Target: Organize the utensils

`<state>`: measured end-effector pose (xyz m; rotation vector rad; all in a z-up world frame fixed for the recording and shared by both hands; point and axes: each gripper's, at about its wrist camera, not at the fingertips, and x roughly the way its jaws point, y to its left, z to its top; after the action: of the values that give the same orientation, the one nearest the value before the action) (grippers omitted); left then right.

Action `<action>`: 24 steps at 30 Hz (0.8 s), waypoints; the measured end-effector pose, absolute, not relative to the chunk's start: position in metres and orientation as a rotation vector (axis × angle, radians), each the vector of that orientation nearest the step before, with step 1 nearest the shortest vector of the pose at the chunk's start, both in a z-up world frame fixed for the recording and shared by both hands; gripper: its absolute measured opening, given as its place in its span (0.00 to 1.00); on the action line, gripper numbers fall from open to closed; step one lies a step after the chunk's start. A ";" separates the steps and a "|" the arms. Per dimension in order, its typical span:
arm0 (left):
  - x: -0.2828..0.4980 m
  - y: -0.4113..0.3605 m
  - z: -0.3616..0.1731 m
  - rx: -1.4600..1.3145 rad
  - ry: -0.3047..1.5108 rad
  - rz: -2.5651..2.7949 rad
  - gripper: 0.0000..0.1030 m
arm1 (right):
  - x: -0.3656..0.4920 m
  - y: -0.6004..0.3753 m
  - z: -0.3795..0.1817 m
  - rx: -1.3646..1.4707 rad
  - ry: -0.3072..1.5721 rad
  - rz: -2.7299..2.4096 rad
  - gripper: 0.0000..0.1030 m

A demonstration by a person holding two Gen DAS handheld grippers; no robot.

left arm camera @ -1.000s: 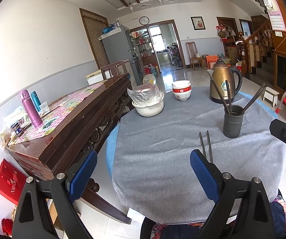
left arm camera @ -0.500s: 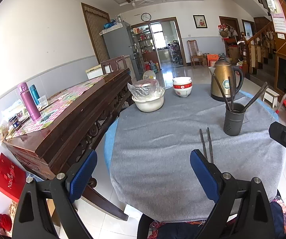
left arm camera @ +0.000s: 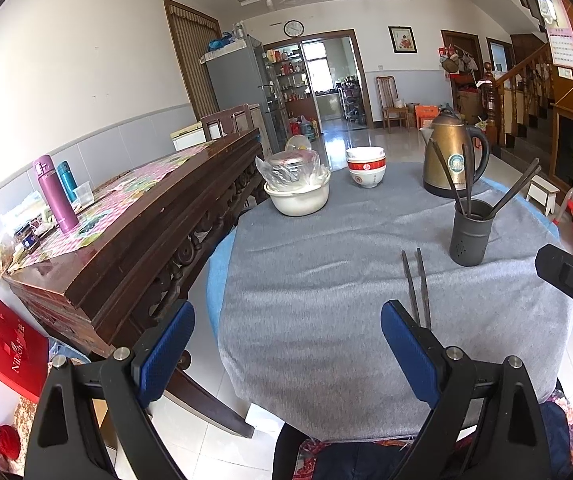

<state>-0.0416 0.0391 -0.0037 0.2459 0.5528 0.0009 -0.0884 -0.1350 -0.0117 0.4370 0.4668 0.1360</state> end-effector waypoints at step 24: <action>-0.039 0.042 -0.013 0.244 0.588 -0.002 0.92 | -0.083 -0.129 -0.019 0.416 0.504 0.130 0.61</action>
<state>-0.0391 0.0422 -0.0131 0.2445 0.5884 -0.0017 -0.0834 -0.1289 -0.0193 0.4159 0.5044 0.1302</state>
